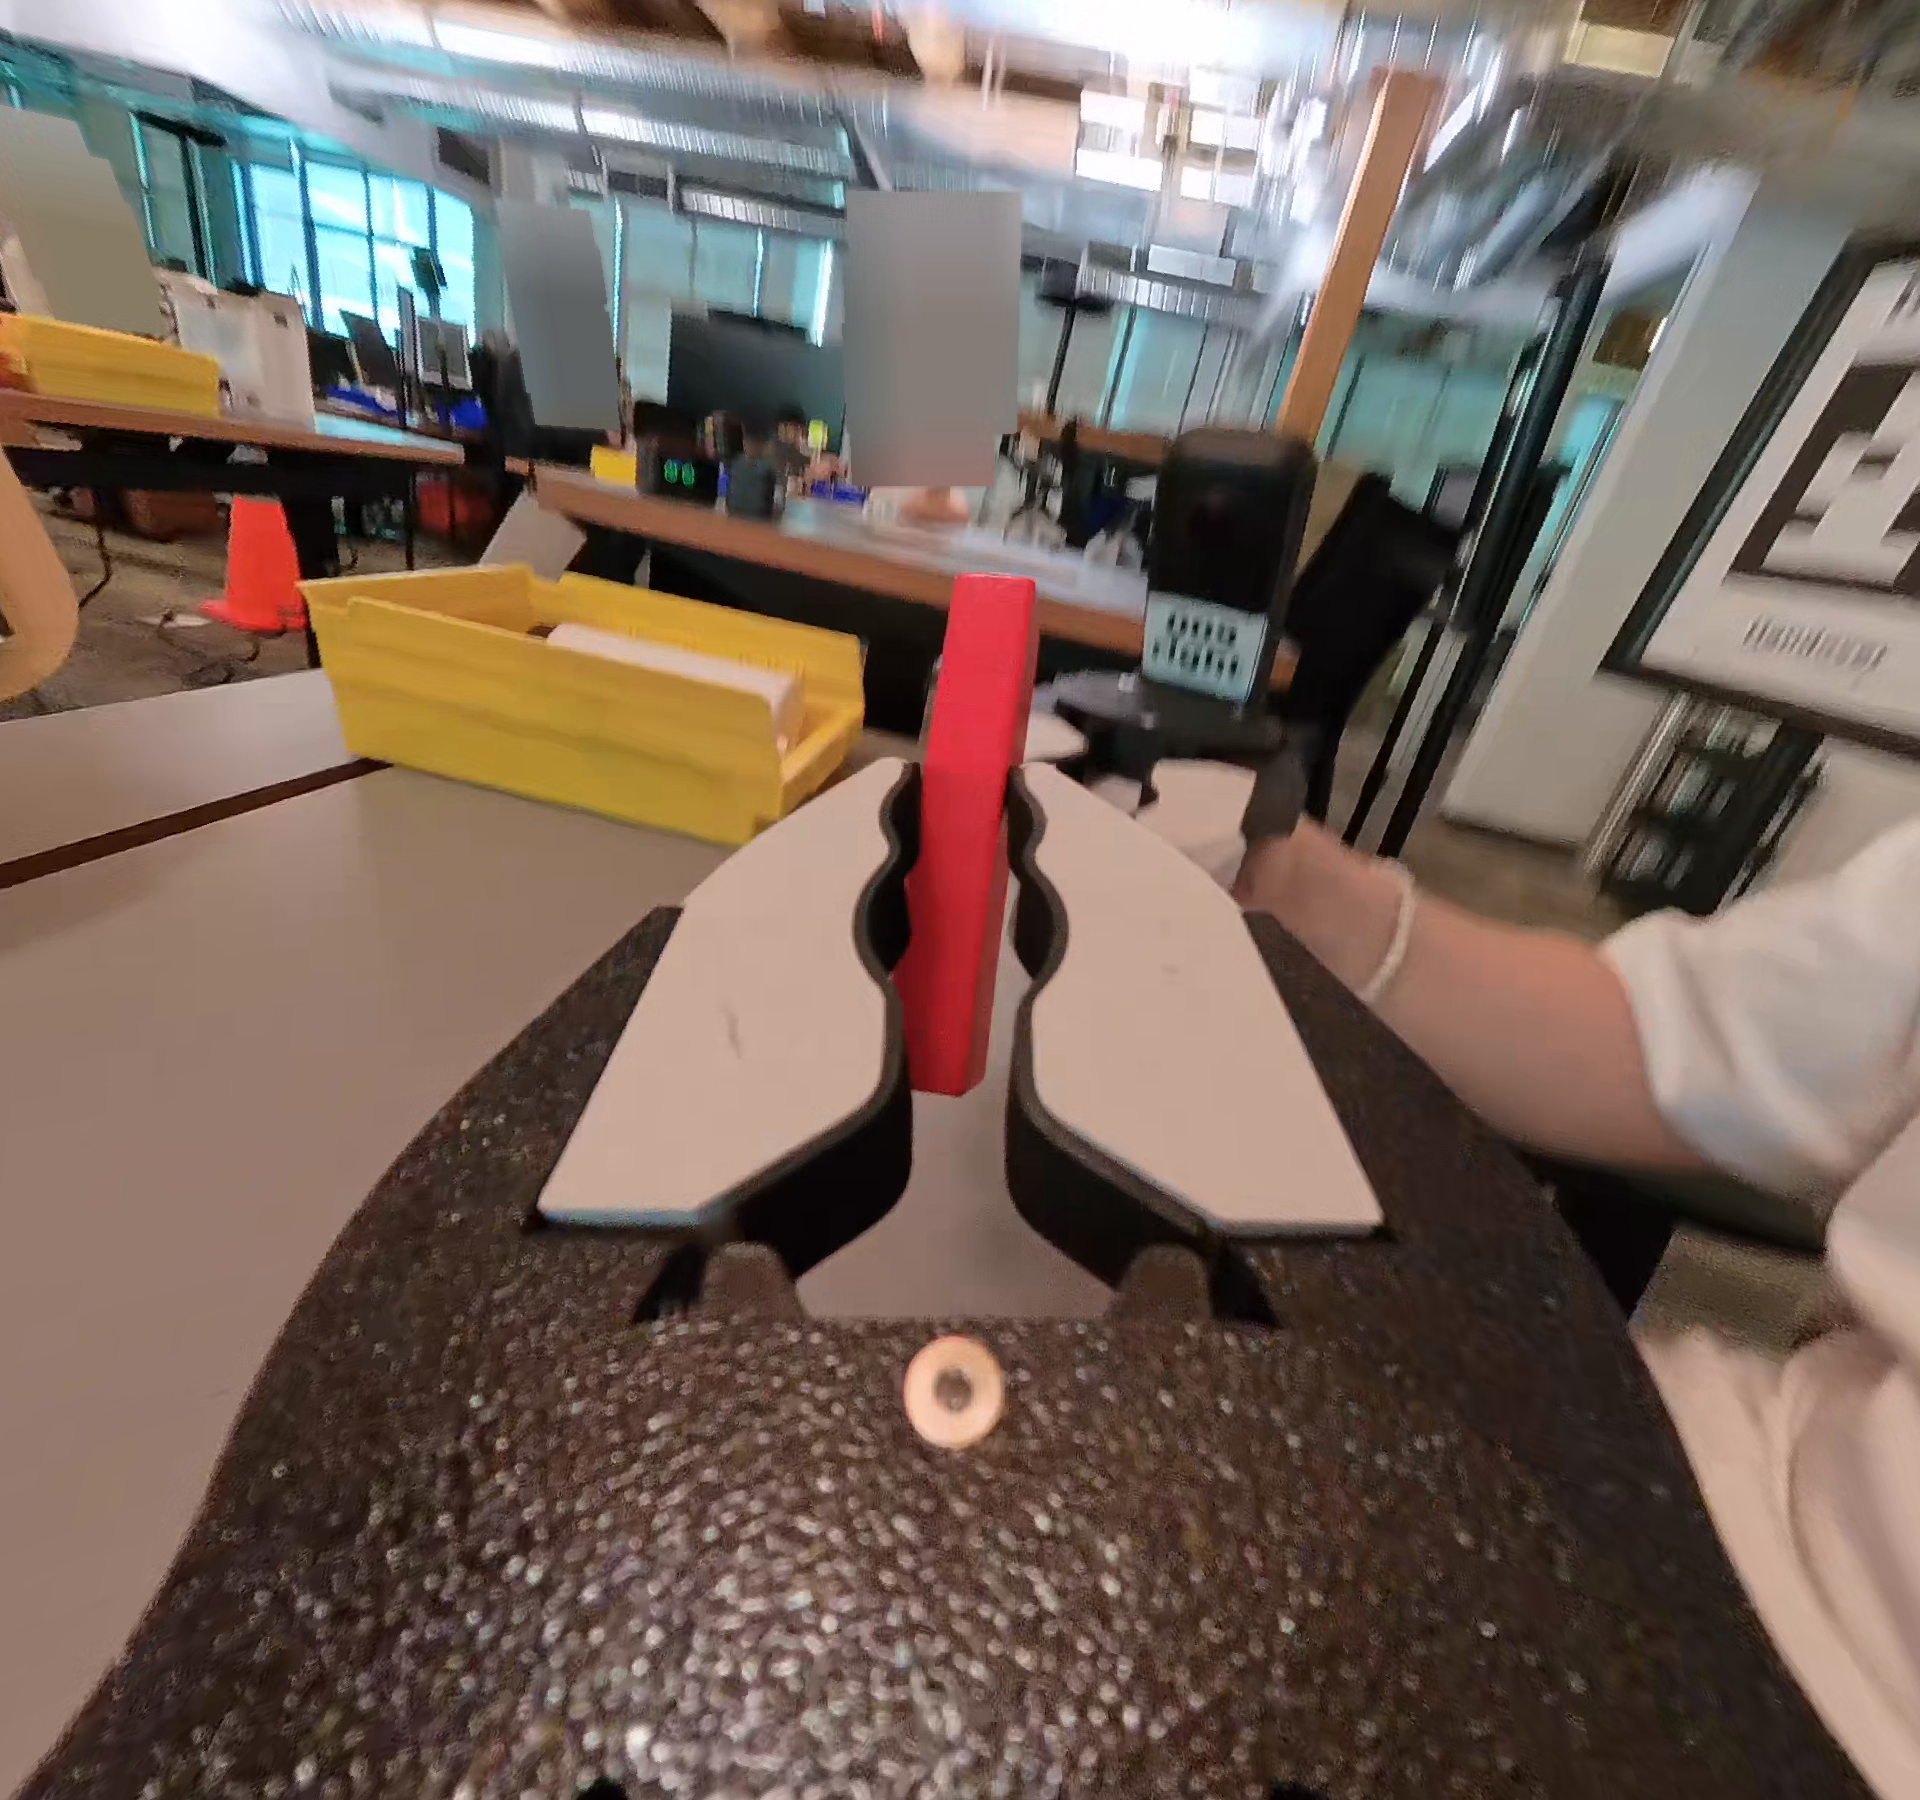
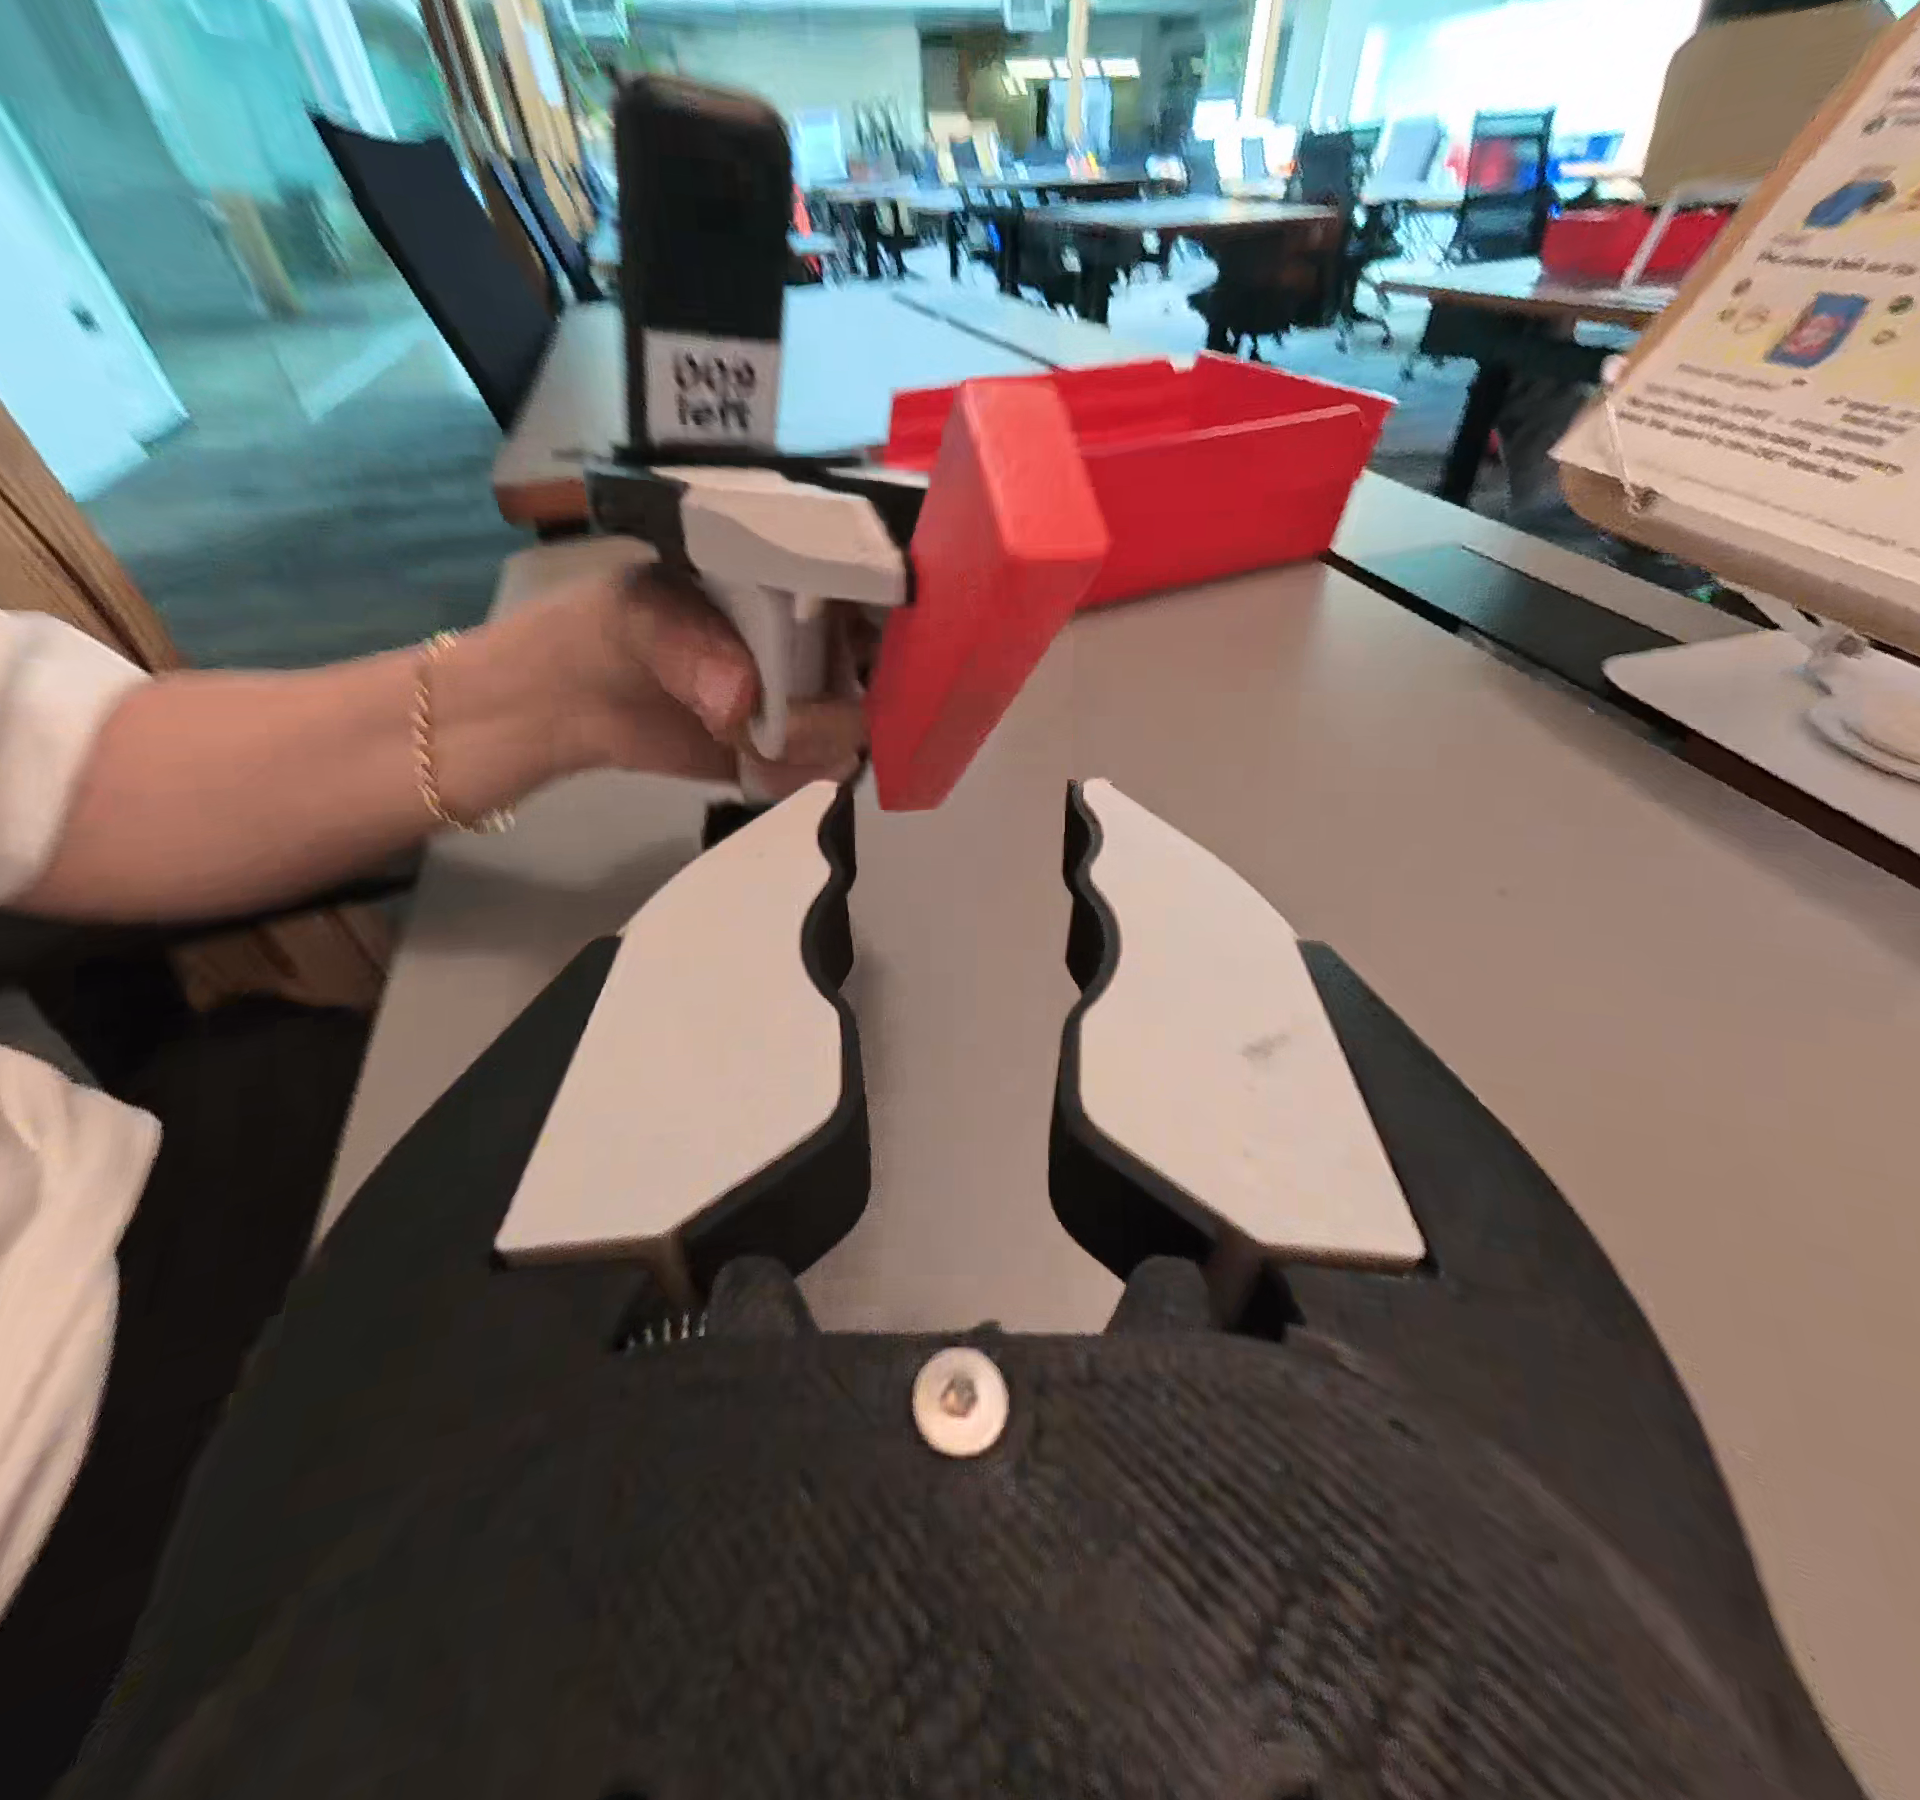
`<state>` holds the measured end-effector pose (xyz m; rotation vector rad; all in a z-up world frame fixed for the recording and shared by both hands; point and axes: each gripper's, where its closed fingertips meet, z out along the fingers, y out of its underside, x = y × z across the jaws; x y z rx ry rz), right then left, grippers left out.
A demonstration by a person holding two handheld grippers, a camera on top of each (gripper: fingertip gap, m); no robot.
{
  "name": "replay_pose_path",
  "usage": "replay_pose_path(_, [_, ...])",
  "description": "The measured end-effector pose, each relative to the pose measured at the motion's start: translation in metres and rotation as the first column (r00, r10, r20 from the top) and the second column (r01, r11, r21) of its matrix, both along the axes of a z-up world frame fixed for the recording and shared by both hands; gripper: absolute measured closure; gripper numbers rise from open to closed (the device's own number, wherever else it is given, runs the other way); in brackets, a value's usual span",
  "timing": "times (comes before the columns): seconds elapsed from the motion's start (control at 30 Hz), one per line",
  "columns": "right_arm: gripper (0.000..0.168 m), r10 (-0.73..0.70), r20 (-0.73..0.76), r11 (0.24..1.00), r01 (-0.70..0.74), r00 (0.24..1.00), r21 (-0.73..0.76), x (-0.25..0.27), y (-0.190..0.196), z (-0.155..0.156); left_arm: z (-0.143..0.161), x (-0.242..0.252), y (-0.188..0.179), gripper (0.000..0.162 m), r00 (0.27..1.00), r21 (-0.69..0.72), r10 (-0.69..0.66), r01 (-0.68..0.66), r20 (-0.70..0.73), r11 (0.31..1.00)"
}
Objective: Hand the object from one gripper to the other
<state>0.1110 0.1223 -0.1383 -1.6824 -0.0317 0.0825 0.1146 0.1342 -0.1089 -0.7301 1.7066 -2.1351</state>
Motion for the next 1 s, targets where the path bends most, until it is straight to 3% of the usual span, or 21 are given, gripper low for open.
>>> replay_pose_path(0.1, [0.130, 0.002, -0.056, 0.998, 0.002, 0.998, 0.070, -0.005, 0.011, 0.004, 0.009, 0.001, -0.001, 0.147, 1.000, -0.178, -0.006, 0.007, 0.007, 0.984])
replay_pose_path(0.17, [0.146, -0.015, -0.051, 0.996, 0.019, 0.999, 0.086, -0.006, 0.016, 0.003, 0.009, 0.002, -0.004, 0.147, 1.000, -0.246, -0.027, 0.025, -0.003, 0.969])
replay_pose_path(0.23, [0.149, -0.011, -0.040, 0.997, 0.014, 0.999, 0.081, -0.006, 0.015, 0.001, 0.008, 0.001, -0.006, 0.147, 0.999, -0.266, -0.038, 0.037, 0.004, 0.963])
replay_pose_path(0.37, [0.152, 0.004, -0.037, 0.999, -0.006, 0.999, -0.053, 0.001, 0.008, -0.010, -0.003, 0.002, -0.007, 0.146, 0.996, -0.166, -0.078, 0.069, -0.044, 0.984])
replay_pose_path(0.47, [0.152, -0.150, 0.099, 0.976, 0.163, 0.984, -0.147, 0.021, 0.004, -0.019, -0.009, 0.010, 0.002, 0.130, 0.997, -0.030, 0.044, -0.046, -0.065, 0.998])
replay_pose_path(0.57, [0.152, -0.295, 0.269, 0.911, 0.355, 0.917, -0.211, 0.040, 0.002, -0.029, -0.018, 0.022, 0.008, 0.112, 0.969, 0.155, 0.229, -0.213, -0.090, 0.965])
replay_pose_path(0.77, [0.153, -0.403, 0.457, 0.808, 0.543, 0.793, -0.230, 0.046, 0.008, -0.044, -0.029, 0.028, -0.005, 0.112, 0.878, 0.304, 0.469, -0.424, -0.093, 0.853])
replay_pose_path(0.83, [0.153, -0.410, 0.505, 0.792, 0.571, 0.760, -0.217, 0.047, 0.008, -0.043, -0.031, 0.030, 0.000, 0.123, 0.845, 0.301, 0.528, -0.483, -0.088, 0.823])
replay_pose_path(0.87, [0.153, -0.408, 0.518, 0.790, 0.575, 0.752, -0.214, 0.046, 0.008, -0.042, -0.030, 0.030, 0.004, 0.129, 0.834, 0.290, 0.545, -0.502, -0.085, 0.815])
replay_pose_path(1.0, [0.152, -0.401, 0.554, 0.785, 0.585, 0.729, -0.201, 0.044, 0.010, -0.041, -0.029, 0.031, 0.007, 0.130, 0.855, 0.244, 0.508, -0.473, -0.104, 0.847])
